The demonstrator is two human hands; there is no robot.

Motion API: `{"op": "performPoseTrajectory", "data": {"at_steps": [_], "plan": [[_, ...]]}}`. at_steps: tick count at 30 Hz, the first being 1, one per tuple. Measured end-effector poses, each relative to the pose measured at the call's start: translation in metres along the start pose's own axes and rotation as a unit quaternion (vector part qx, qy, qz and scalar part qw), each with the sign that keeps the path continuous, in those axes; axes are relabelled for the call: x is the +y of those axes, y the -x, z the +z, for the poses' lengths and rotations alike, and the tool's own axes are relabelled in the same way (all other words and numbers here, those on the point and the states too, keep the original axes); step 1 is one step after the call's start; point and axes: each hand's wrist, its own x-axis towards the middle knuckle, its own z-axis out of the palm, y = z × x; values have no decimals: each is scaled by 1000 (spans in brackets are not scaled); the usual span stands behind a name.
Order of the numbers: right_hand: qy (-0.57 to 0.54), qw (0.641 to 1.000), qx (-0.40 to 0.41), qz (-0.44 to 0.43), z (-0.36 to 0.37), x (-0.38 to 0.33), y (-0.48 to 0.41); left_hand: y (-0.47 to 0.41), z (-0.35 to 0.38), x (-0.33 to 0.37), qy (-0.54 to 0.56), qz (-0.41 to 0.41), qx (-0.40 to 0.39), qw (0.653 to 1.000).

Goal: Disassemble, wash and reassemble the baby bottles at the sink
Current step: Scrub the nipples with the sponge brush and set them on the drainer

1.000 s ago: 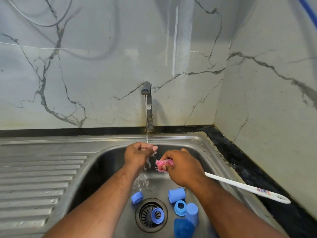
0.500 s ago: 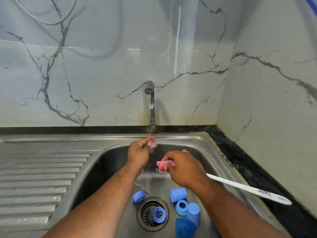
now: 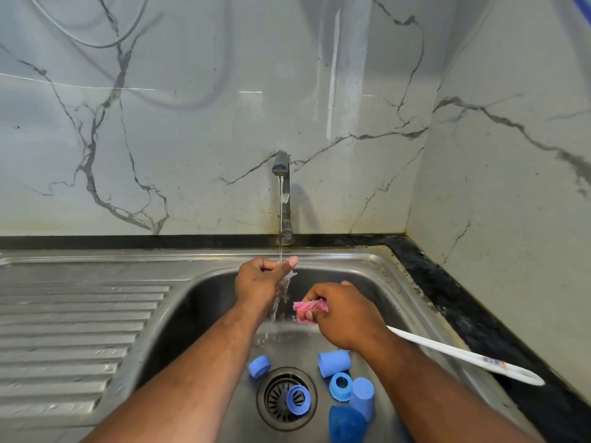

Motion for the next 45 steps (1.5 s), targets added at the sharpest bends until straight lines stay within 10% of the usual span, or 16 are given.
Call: {"op": "performPoseTrajectory", "data": {"at_steps": [14,27,45], "plan": [[-20,1000,-16,15,4,4,-2,-12,-1,4,372,-301,-101,872],[-14,999,-21,21,6,5,-4,-3,3,8,96,-34,-64,993],[-19,1000,-25,2,7,4,-2,-10,0,-2,-9,66,-109,992]]}}
